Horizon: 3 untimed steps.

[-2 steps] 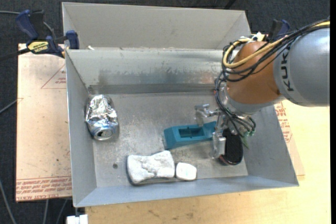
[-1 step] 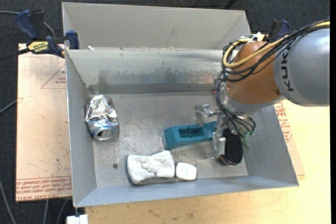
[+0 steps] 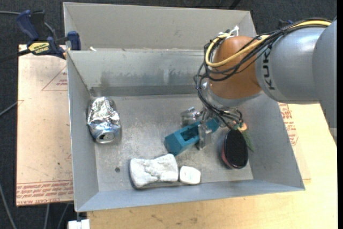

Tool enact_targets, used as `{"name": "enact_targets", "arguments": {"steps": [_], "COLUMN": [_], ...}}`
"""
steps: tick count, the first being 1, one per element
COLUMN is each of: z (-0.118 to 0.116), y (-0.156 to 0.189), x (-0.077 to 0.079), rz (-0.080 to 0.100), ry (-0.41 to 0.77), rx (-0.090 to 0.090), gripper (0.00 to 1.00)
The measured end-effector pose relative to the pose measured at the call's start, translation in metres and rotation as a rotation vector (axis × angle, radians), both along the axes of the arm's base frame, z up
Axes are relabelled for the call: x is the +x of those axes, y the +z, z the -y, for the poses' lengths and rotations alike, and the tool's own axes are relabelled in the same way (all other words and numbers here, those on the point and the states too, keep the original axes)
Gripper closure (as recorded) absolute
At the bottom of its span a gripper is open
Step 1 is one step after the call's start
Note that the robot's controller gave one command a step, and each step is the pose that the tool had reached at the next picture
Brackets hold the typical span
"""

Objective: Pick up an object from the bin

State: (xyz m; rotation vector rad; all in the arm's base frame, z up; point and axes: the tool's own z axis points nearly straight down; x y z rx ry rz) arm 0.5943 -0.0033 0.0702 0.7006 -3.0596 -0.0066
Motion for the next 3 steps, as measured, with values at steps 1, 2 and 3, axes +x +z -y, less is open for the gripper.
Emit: {"name": "enact_targets", "arguments": {"steps": [1, 2, 3], "z": [0.0, 0.024, 0.024], "y": [0.0, 0.103, 0.103], "x": [0.0, 0.006, 0.006], "rz": [0.0, -0.001, -0.001], "ry": [0.0, -0.017, -0.017], "rx": [0.0, 0.001, 0.001], "gripper": [1.0, 1.0, 1.0]}}
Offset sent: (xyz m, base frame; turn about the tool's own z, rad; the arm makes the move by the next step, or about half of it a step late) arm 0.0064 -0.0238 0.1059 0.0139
